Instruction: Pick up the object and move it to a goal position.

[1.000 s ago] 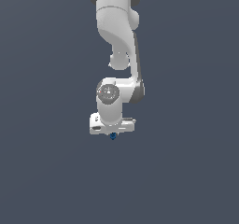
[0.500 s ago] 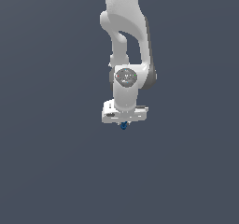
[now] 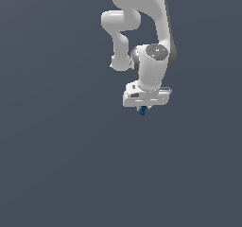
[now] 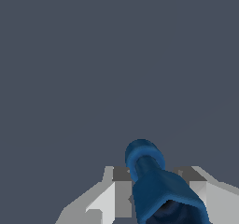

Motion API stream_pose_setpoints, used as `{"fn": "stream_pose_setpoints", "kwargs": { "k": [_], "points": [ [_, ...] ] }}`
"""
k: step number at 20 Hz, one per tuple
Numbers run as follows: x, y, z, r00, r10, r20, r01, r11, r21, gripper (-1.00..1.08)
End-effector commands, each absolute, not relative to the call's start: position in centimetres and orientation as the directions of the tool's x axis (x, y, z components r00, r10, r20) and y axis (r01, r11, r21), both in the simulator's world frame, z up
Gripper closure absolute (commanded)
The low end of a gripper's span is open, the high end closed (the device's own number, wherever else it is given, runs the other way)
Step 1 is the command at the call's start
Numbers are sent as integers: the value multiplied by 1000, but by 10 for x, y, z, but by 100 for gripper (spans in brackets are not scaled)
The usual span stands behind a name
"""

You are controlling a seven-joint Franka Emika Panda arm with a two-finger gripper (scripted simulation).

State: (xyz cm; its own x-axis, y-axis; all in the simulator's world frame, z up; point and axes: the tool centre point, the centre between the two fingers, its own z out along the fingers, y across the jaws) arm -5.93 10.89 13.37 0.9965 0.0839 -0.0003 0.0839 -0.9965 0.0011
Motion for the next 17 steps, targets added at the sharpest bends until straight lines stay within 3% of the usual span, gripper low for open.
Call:
{"fn": "stream_pose_setpoints", "kwargs": {
  "k": [1, 9, 17],
  "points": [
    [-74, 129, 146, 997, 83, 0, 83, -997, 2, 108],
    [-107, 180, 176, 997, 83, 0, 83, -997, 2, 108],
    [-115, 195, 184, 997, 83, 0, 83, -997, 0, 108]
  ]
}}
